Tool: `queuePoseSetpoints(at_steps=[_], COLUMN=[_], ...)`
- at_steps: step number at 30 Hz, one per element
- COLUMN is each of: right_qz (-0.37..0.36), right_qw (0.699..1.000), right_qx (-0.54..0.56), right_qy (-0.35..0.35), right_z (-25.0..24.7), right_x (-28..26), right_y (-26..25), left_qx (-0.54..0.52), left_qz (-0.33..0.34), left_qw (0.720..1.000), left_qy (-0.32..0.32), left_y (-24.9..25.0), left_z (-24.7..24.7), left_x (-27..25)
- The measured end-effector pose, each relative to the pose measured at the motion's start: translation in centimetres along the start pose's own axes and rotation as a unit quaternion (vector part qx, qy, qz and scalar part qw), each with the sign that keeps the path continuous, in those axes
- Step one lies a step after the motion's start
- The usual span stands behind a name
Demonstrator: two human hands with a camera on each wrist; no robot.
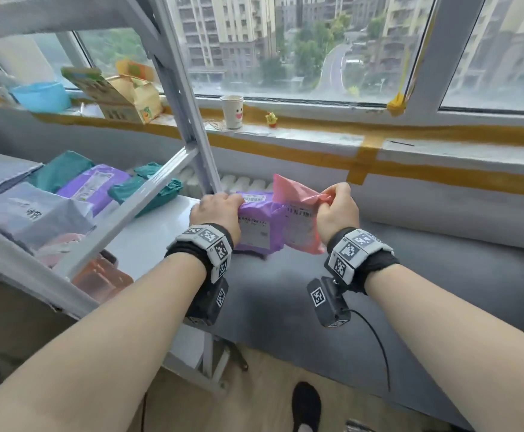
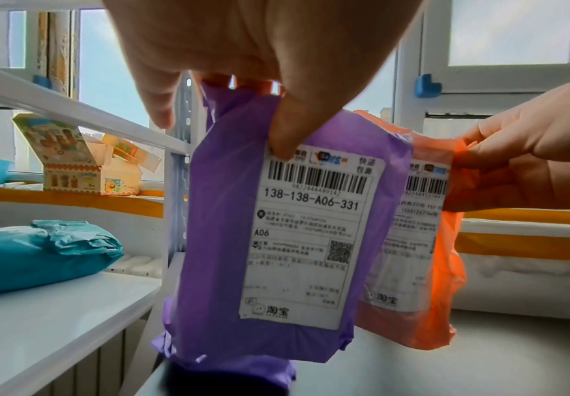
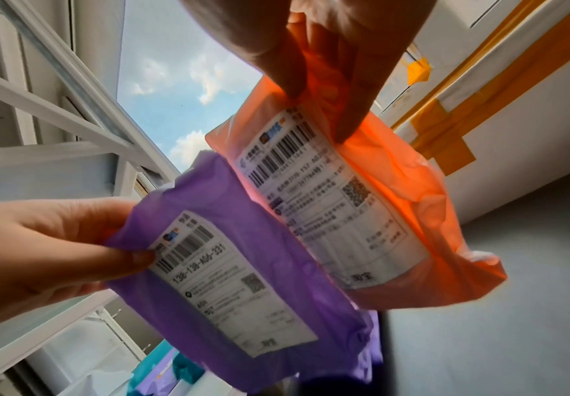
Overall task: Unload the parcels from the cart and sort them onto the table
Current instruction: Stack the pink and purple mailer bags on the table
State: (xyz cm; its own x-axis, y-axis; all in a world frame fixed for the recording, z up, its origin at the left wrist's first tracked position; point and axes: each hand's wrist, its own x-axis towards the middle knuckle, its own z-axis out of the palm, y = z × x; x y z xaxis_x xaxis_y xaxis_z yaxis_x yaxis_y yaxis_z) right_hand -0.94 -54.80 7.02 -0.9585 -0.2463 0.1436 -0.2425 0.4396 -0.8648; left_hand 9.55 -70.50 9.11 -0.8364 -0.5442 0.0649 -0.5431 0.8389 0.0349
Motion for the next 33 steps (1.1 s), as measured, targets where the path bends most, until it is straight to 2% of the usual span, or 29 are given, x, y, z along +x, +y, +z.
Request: queuePoseSetpoints(at_steps=[5,9,15,18,22,26,30,33], right_qz=[0.009,0.028,0.108,0.137,0.172,0.200,0.208,0.220], right_qw=[1.000,0.999,0.994,0.990,0.985,0.980,0.976,0.965], right_qx=[-0.012,-0.038,-0.034,-0.028,-0.015,-0.006,-0.017,-0.025], right_qy=[0.002,-0.001,-0.012,-0.010,-0.005,-0.012,-0.064,-0.138], right_z=[2.0,3.0,5.2,6.2,7.8,10.8,14.9,17.4], right_x=[7.6,12.3,15.2,16.0,16.8,17.6,18.2,17.8], right_y=[-0.6,0.9,3.5,4.3,4.9,4.9,3.9,3.0], left_qx=[0.034,0.052,0.060,0.026,-0.031,-0.100,-0.159,-0.180], left_qz=[-0.011,-0.025,-0.002,0.024,0.044,0.002,-0.035,-0.054], left_qw=[0.998,0.996,0.992,0.991,0.987,0.973,0.967,0.963], left_qy=[-0.045,-0.073,-0.112,-0.132,-0.154,-0.210,-0.195,-0.191], left_y=[-0.2,0.0,0.0,-0.2,-0.5,-2.6,-5.0,-5.7], left_z=[0.5,1.8,3.9,5.5,8.2,10.4,11.4,11.5], left_x=[7.9,13.1,19.5,22.2,23.9,23.4,22.1,20.9])
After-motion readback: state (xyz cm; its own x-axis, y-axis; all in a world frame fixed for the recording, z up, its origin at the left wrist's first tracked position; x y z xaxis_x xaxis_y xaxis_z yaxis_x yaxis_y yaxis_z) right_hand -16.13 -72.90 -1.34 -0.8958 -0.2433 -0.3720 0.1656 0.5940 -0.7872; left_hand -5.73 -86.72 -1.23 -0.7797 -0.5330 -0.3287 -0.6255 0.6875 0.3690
